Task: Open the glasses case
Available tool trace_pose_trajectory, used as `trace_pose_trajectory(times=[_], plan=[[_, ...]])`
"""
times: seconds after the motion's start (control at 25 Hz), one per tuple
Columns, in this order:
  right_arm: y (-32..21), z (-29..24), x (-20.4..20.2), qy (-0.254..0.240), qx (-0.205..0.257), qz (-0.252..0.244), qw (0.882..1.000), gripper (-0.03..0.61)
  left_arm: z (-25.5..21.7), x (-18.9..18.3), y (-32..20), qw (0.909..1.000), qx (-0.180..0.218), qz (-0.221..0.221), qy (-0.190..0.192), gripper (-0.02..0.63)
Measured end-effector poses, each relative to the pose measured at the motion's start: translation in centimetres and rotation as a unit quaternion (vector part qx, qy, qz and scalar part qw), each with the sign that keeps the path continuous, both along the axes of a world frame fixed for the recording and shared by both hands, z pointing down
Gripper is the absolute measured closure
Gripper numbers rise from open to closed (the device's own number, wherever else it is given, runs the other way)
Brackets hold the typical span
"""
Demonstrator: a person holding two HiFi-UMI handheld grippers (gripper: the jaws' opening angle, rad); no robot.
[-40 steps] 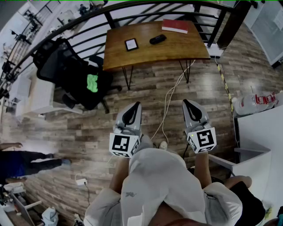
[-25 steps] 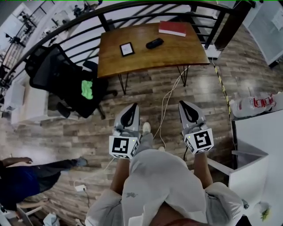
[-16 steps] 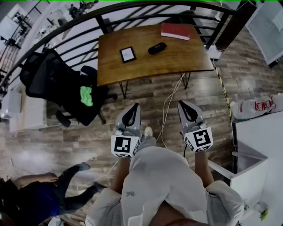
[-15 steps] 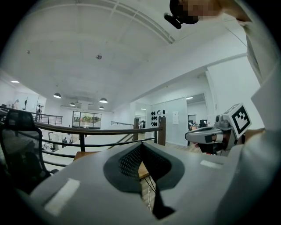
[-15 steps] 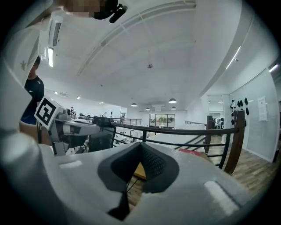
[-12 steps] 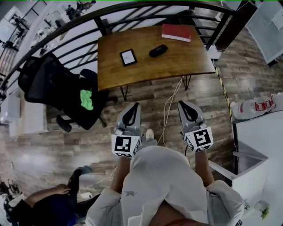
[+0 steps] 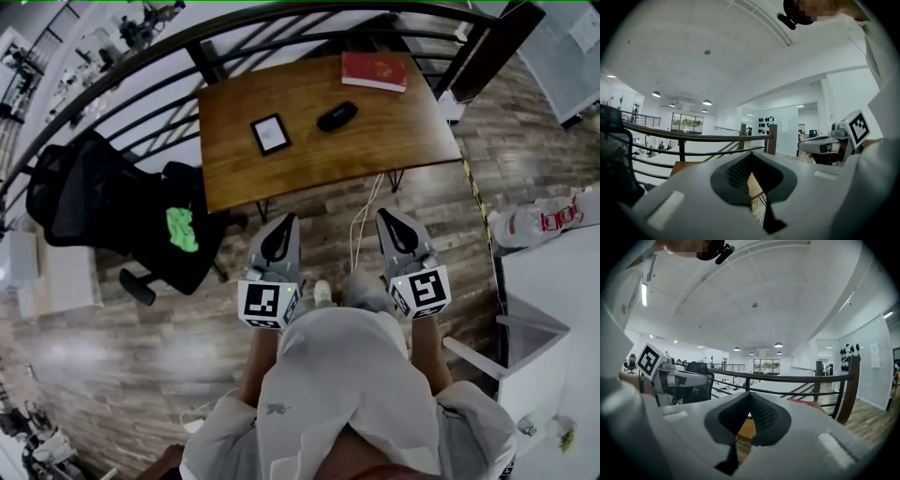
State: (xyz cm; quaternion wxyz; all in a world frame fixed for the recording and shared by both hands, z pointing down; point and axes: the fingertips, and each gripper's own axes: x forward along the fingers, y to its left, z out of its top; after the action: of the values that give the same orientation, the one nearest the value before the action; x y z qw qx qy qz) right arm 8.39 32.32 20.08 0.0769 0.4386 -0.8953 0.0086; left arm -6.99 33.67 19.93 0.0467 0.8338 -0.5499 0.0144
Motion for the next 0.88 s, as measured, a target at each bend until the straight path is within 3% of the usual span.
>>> trace_pose_trajectory(times=[0.52,0.88], plan=[[-8.9,2.2,-1.0,-0.005,-0.003,0.010,1.000,0.574,1.2,-0.9,-8.2,1.0000,-0.003,0.003,-0.006,0.600],[-17.6,2.8,-1.4,-0.015,-0.029,-0.023,0.999,0.574,1.4,-0.8,-16.8,0.9995,-0.019,-0.023,-0.013,0.600]])
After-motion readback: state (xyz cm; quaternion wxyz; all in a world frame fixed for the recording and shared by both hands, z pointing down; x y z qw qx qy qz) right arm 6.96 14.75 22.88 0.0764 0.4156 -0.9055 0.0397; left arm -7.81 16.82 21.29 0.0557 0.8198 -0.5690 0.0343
